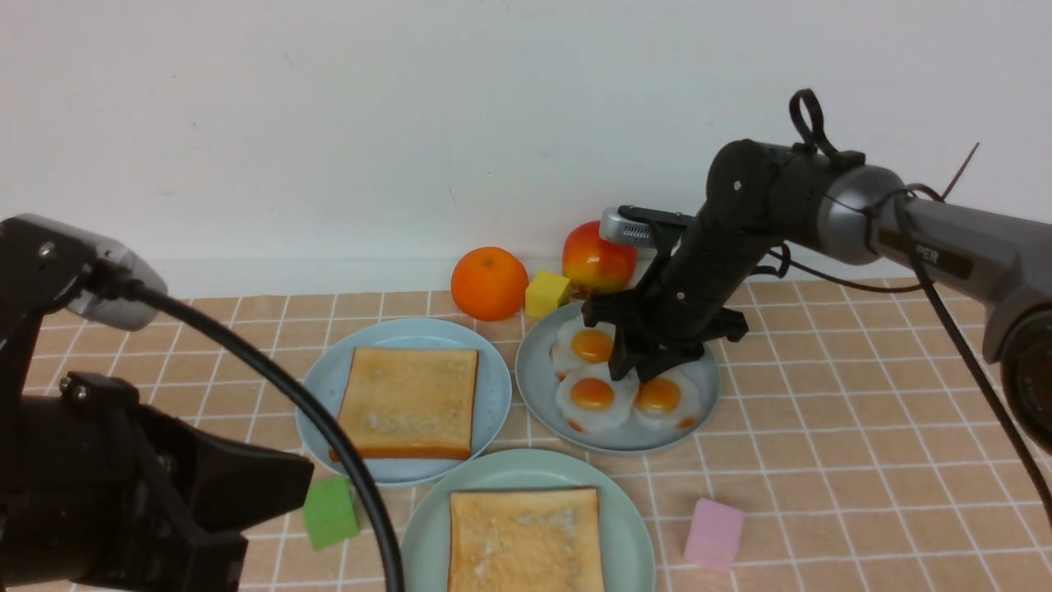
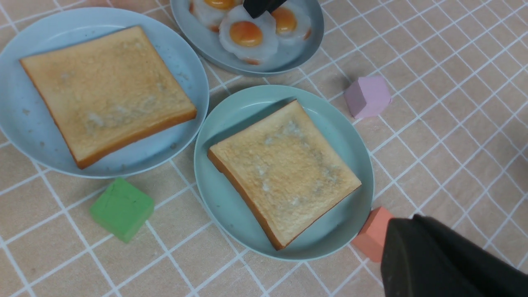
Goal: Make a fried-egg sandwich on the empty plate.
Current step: Use the right arm to grab a fried egg
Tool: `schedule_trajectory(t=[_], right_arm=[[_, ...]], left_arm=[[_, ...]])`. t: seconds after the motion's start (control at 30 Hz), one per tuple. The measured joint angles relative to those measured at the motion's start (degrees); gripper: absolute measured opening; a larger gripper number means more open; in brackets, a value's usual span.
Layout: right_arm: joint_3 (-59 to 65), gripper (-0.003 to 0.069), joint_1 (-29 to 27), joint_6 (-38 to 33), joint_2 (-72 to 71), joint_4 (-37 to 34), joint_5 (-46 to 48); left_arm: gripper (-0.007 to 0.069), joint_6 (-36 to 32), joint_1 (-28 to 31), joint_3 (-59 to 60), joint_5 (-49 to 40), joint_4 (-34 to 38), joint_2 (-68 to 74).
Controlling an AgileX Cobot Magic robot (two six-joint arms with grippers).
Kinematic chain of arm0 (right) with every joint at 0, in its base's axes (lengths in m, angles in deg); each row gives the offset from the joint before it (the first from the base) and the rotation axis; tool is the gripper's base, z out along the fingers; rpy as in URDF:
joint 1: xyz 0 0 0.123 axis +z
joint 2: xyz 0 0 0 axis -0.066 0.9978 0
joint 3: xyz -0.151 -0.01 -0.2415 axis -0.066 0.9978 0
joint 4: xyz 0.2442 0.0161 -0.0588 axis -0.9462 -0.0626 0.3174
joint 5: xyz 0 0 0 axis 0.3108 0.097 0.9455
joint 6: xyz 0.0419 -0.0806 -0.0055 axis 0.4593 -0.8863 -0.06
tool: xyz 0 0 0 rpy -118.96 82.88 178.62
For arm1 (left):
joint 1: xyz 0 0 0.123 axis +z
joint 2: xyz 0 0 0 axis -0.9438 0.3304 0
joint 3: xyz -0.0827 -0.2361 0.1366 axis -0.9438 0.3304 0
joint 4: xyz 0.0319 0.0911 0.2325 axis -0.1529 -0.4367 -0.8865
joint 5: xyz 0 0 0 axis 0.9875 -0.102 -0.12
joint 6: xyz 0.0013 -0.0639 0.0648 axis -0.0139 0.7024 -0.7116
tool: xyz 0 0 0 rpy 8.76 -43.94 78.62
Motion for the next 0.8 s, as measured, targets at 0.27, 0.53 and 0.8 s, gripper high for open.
schedule_trajectory(t=[0.27,0.53,0.8], right_arm=[[-0.33,0.0065,-0.1,0.0,-0.18,0.43,0.26],[0.06,-0.0014,-0.05,0.0,-3.98,0.59,0.74],[0.06,-0.0014,0.07,-0.23,-10.59,0.6,3.57]], left_arm=[[-0.0013,0.0,0.0,0.0,0.07,0.56,0.0],[-0.0013,0.0,0.0,0.0,0.25,0.74,0.0],[-0.0006,0.0,0.0,0.0,0.25,0.76,0.0]])
